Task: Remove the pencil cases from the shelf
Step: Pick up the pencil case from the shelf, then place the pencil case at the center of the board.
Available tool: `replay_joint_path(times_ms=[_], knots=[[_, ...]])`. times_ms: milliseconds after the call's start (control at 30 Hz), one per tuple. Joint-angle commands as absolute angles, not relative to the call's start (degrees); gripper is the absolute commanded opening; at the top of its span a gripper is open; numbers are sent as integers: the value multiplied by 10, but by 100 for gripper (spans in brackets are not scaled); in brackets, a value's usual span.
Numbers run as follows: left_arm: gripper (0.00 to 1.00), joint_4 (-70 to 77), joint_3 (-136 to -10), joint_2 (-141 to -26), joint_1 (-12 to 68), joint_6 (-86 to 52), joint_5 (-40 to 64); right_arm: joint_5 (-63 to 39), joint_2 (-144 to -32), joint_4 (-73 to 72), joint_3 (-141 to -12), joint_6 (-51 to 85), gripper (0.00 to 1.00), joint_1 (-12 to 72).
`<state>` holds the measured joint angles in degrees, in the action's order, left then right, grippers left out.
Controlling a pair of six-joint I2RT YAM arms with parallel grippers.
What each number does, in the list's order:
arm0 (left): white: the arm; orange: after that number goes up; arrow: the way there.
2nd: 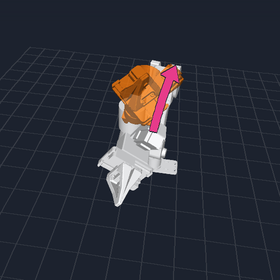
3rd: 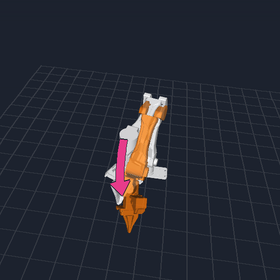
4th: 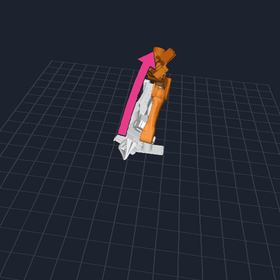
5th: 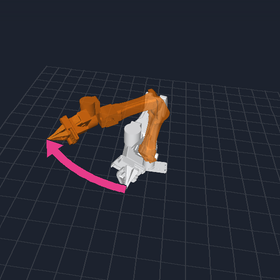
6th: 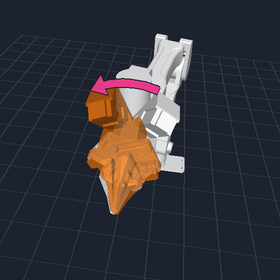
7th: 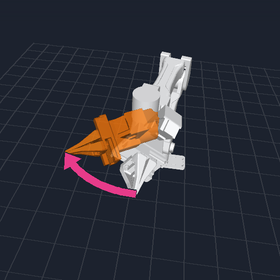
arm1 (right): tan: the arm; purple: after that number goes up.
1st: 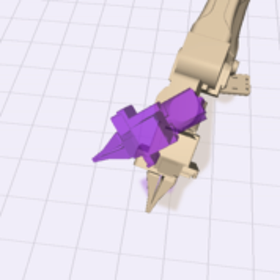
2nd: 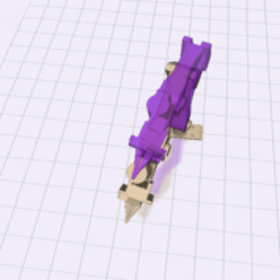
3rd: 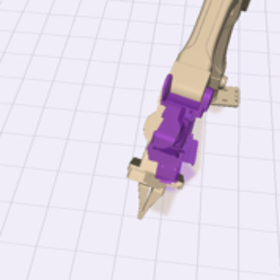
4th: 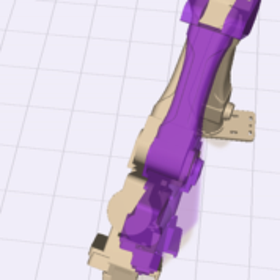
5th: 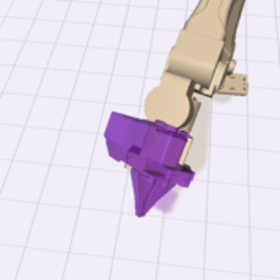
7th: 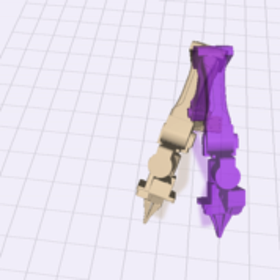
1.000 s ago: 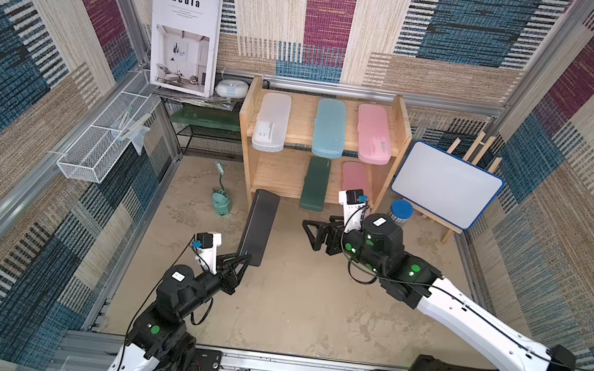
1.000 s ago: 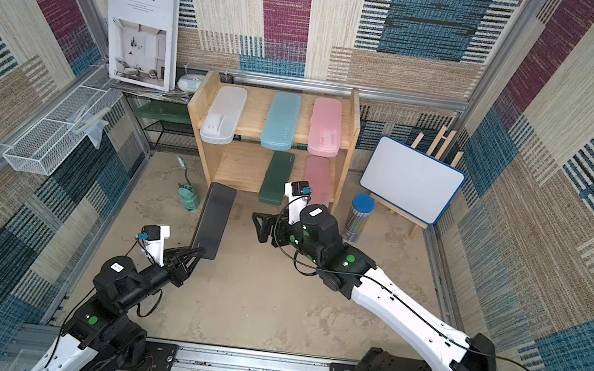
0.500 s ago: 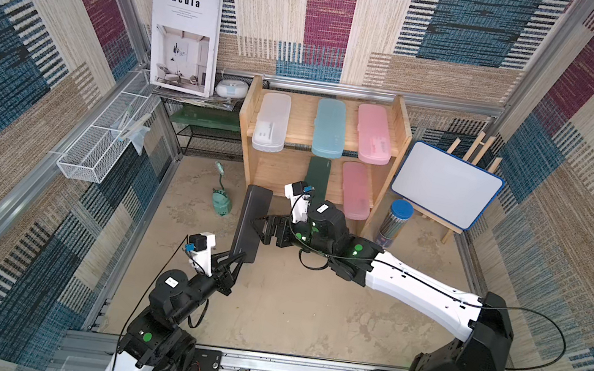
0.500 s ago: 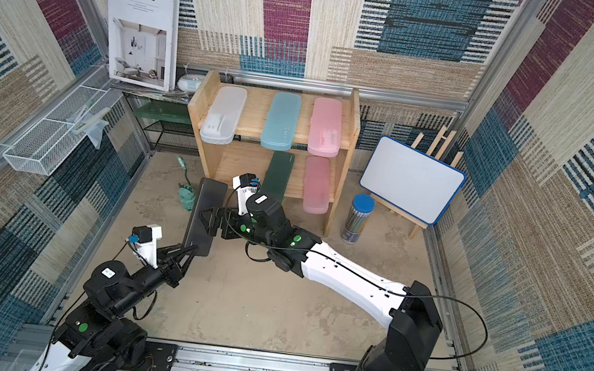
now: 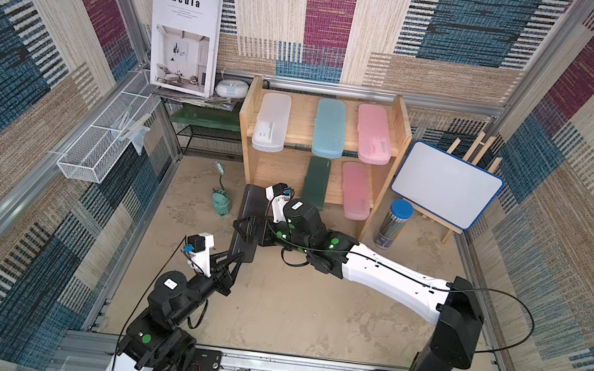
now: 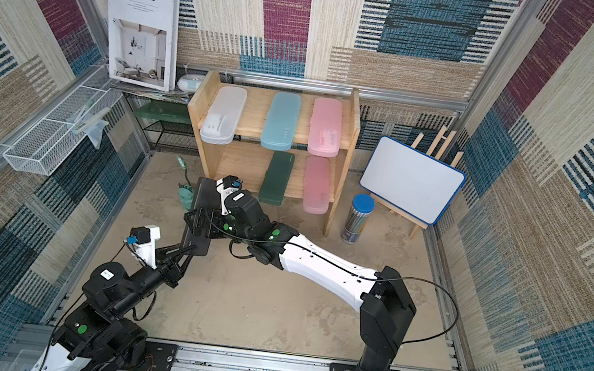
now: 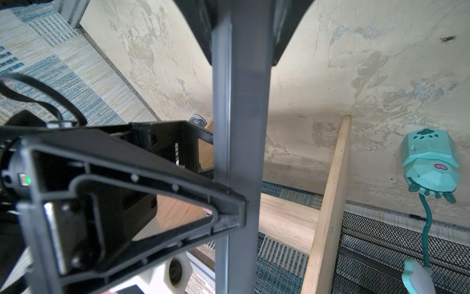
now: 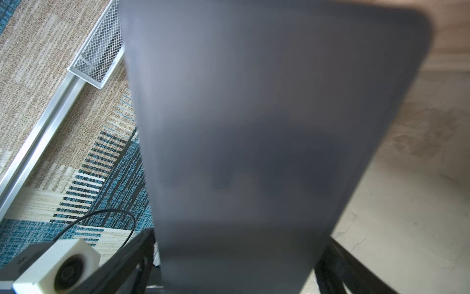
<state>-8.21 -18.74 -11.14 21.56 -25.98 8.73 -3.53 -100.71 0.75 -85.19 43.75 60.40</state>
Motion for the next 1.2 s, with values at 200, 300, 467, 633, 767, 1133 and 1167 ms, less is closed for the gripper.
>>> replay_joint_path(times_ms=[200,300,467,633,767,1133,1167], knots=[[29,-67,-186,-109,216,-252,82,-35,-1013,12,-854,439,71,607],[47,-71,-187,-109,216,-251,76,-13,-1006,29,-855,428,66,608],[70,-109,-198,-100,216,-251,12,60,-969,134,-867,364,66,611],[75,-121,-207,-86,216,-253,-77,122,-862,236,-738,344,65,615],[76,-92,-208,-125,216,-251,-76,121,-792,320,-611,395,64,619],[78,-37,-213,-224,216,-244,-70,127,-693,394,-453,465,68,515],[78,-38,-215,-229,216,-243,-71,113,-694,395,-447,450,68,485]])
